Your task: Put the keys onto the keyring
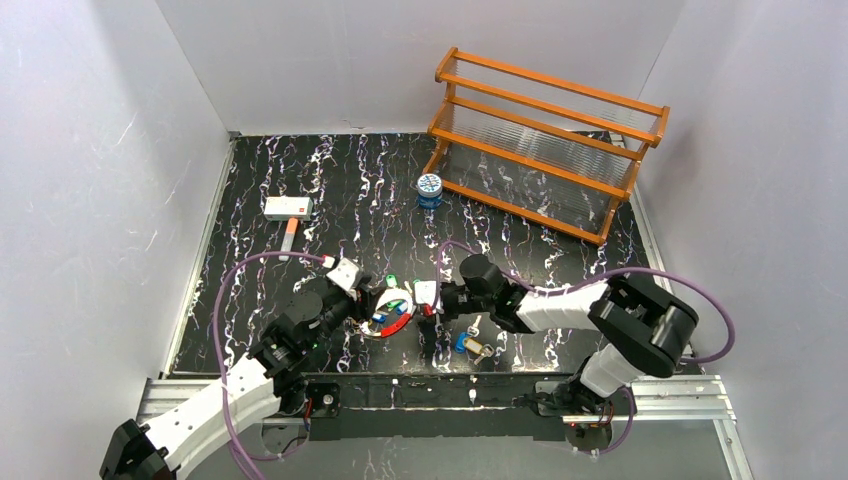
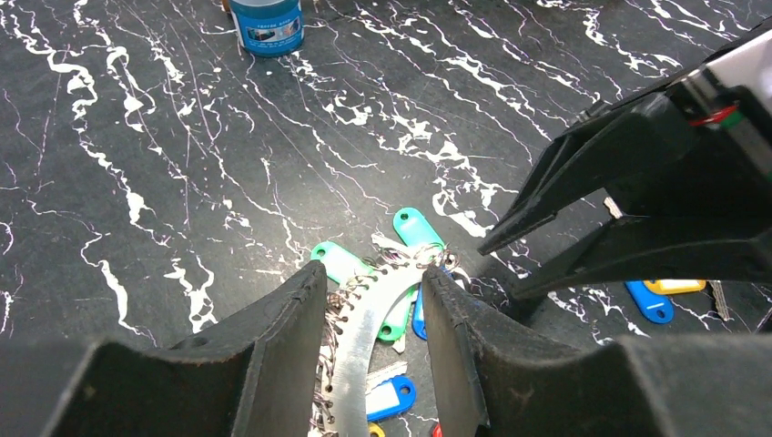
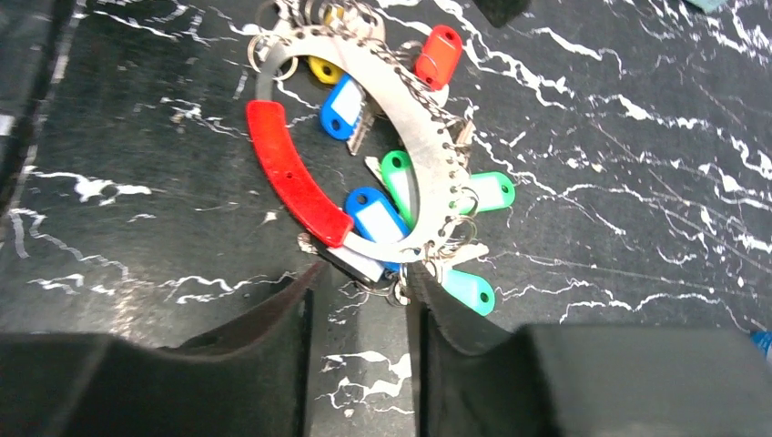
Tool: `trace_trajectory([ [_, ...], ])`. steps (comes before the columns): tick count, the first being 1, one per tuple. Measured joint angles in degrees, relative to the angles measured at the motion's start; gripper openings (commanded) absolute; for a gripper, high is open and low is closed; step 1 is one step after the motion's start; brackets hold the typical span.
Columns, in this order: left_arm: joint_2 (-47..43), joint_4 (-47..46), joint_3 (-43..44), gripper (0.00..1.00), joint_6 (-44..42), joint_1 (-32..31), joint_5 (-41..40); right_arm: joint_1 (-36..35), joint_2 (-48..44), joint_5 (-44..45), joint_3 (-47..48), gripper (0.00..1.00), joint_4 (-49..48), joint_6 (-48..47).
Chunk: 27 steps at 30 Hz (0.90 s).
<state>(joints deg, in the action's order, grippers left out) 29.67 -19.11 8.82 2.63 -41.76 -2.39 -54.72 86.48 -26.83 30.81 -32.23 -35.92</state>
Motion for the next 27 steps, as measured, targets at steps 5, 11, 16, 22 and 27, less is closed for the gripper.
trace_trajectory([
  [5,0.68,-0.17,0.0,0.41,0.15,0.0,0.17,-0.68,3.41,4.59,-0.04,0.37,-2.97,-1.73],
  [11,1.51,-0.61,0.0,0.41,0.17,0.0,1.4,-1.16,4.61,6.88,-0.28,0.35,-5.42,-2.49],
  [16,2.51,-0.61,0.0,0.41,0.28,0.0,1.77,-1.29,5.51,7.26,-0.26,0.3,-6.58,-3.3],
  [22,2.49,-0.57,0.0,0.41,0.98,0.0,1.79,-1.36,6.91,7.39,-0.26,0.27,-6.75,-3.61],
  [27,1.57,-0.57,0.0,0.41,1.25,0.0,1.79,-1.62,7.32,7.65,-0.24,0.28,-6.93,-3.87],
])
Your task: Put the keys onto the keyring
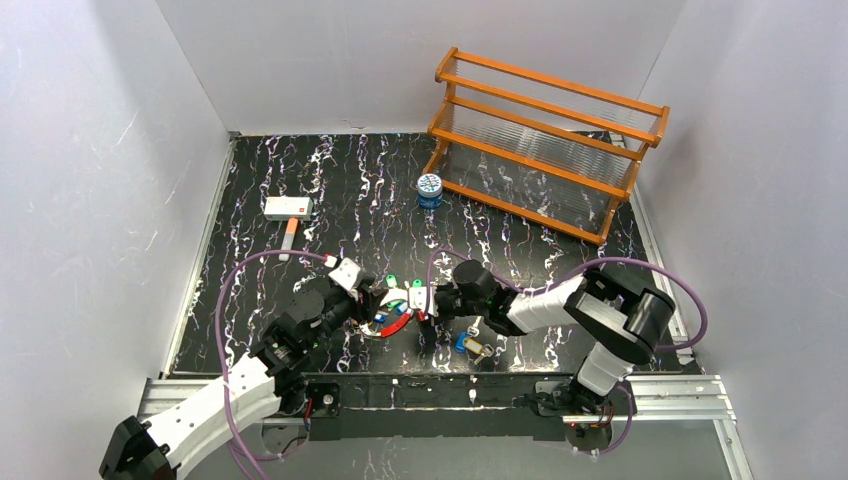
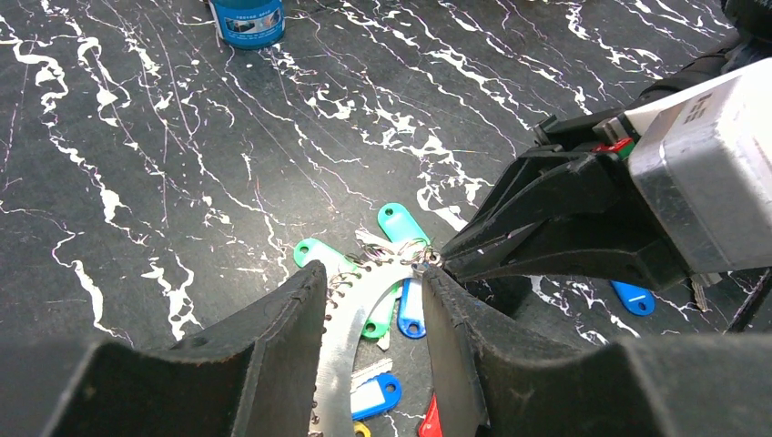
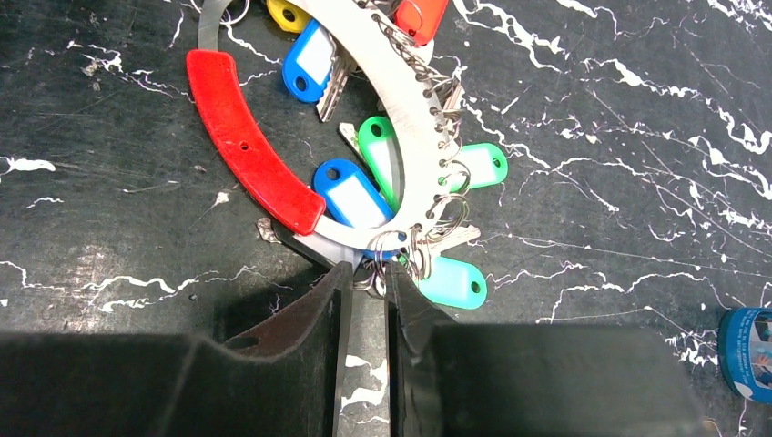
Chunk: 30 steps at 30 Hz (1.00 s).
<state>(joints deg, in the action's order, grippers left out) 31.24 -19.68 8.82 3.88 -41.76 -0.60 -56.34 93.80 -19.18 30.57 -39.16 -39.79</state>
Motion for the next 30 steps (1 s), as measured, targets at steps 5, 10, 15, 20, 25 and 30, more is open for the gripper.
trace_trajectory([
  [5,-0.28,0.02,0.0,0.41,0.22,0.0,0.0,-0.07,0.92,0.87,0.13,0.29,-0.07,-0.15],
  [10,-0.26,0.02,0.0,0.41,0.24,0.0,0.0,-0.33,2.32,2.32,1.05,0.3,-0.07,-0.63],
  [15,-0.2,0.02,0.0,0.41,0.33,0.0,0.02,-0.81,2.32,3.08,1.27,0.3,-0.13,-1.07],
  [20,-0.2,-0.02,0.0,0.41,0.66,0.0,0.02,-1.22,3.21,4.2,2.05,0.29,-0.33,-1.75],
  [25,-0.15,-0.02,0.0,0.41,0.72,0.0,0.11,-1.55,4.63,6.16,3.23,0.1,-0.59,-2.62],
  [30,-0.15,-0.02,0.0,0.41,0.85,0.0,1.25,-1.81,5.05,10.08,4.28,0.01,-0.92,-2.38],
])
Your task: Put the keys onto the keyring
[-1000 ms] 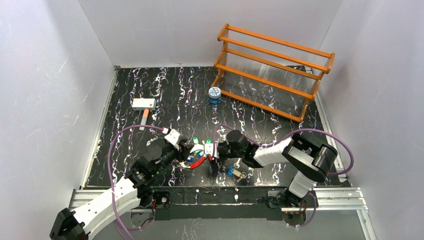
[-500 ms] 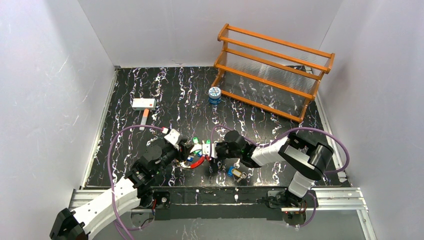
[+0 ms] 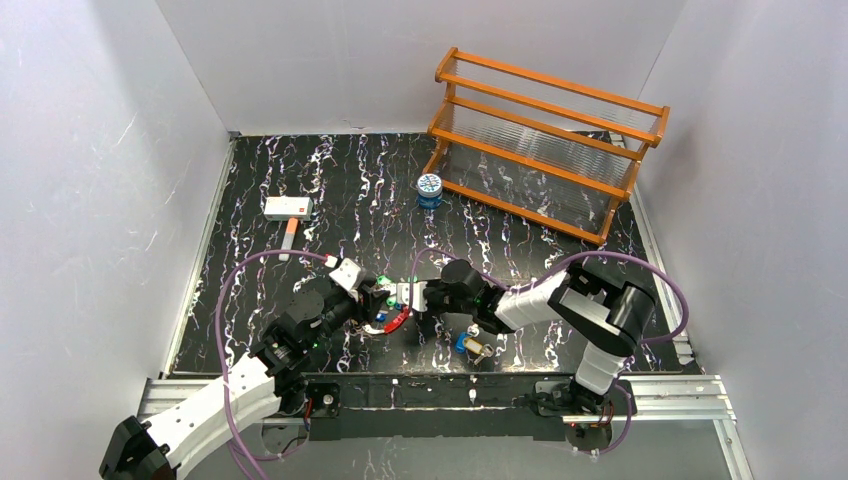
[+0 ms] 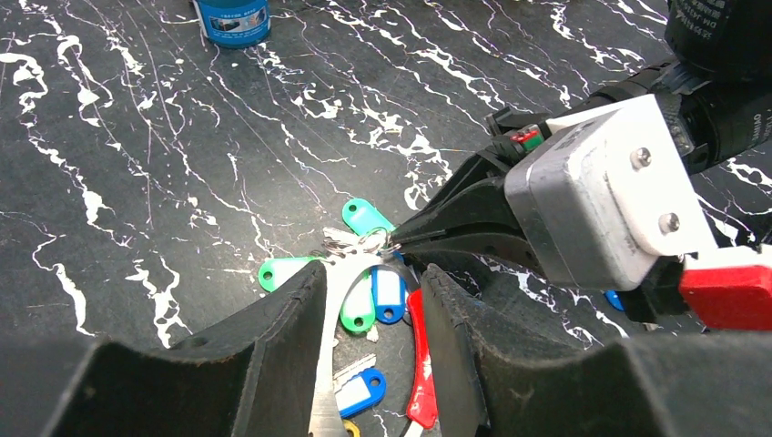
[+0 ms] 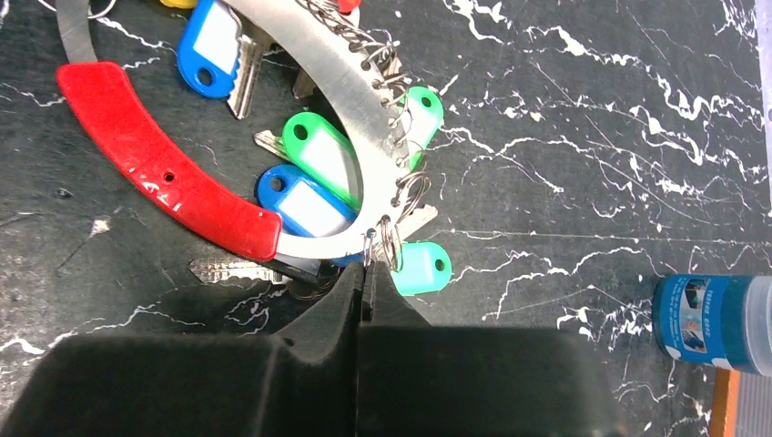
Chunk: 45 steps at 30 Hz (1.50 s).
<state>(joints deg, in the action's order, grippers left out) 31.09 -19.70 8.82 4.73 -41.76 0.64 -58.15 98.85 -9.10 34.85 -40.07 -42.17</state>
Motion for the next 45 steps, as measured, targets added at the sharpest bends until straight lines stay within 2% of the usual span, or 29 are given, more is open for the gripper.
trace_trajectory([
  [7,-0.02,0.04,0.0,0.4,0.0,0.0,1.07,0.0,-0.28,1.55,-0.02,0.01,0.2,0.35],
  [11,-0.13,0.04,0.0,0.4,-0.24,0.0,2.4,0.0,-4.37,0.68,-1.07,0.01,1.05,1.22],
  [23,-0.98,-4.46,0.0,0.35,-1.7,0.0,11.39,3.85,-22.62,-13.42,-5.25,0.01,5.29,10.23],
  [27,-0.92,-7.5,0.0,0.34,-1.73,0.0,14.45,5.29,-25.59,-16.92,-7.5,0.01,5.16,14.05],
  [35,0.57,-14.01,-2.05,0.32,-1.62,0.0,19.43,6.34,-26.6,-23.15,-10.91,0.01,-0.35,22.49],
  [45,0.28,-20.22,-8.28,0.32,-4.66,-0.81,22.91,7.3,-26.95,-30.21,-11.39,0.01,-6.62,27.21],
])
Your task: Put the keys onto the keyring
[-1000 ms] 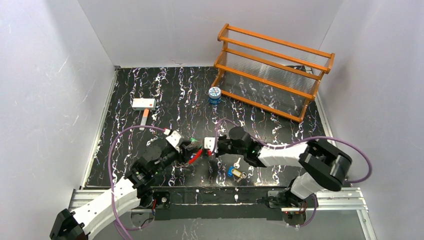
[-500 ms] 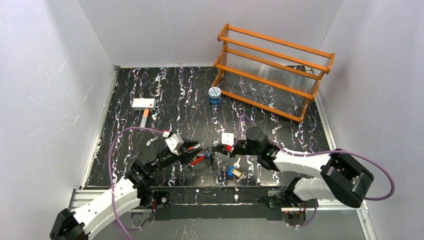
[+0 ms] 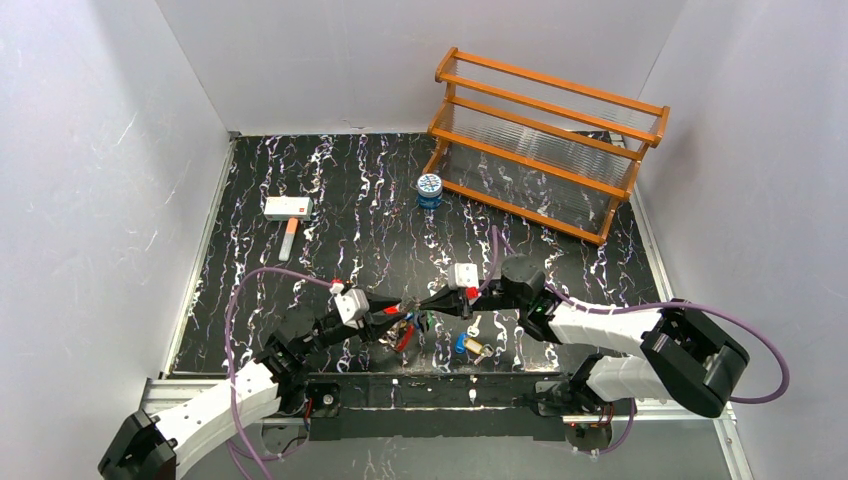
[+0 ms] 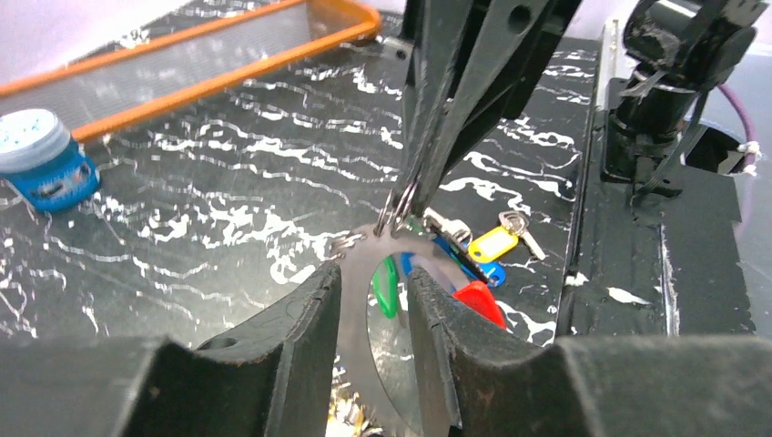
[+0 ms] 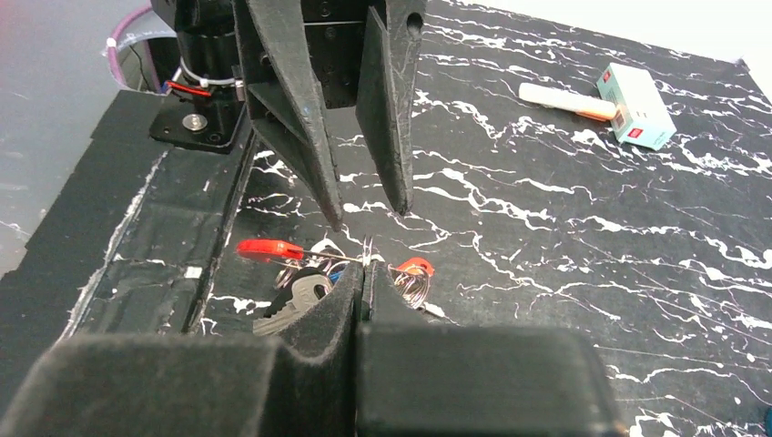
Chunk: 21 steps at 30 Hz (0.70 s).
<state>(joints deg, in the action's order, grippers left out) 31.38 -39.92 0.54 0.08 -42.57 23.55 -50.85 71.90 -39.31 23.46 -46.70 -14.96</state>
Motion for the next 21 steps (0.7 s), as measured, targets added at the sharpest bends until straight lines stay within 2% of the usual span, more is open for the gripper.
trace_trajectory([
  [3,-0.26,-2.14,0.02,0.31,-1.29,-1.44,0.72,0.28,-0.17,-1.38,0.0,0.01,-0.96,1.18],
  [12,2.05,-5.68,0.02,0.2,-4.55,-6.43,-0.28,0.61,-0.2,-4.46,0.0,0.01,-4.35,4.33],
  [21,2.86,-7.85,0.02,0.21,-5.05,-7.87,-3.28,0.61,-0.2,-5.9,0.0,0.01,-5.2,5.6],
])
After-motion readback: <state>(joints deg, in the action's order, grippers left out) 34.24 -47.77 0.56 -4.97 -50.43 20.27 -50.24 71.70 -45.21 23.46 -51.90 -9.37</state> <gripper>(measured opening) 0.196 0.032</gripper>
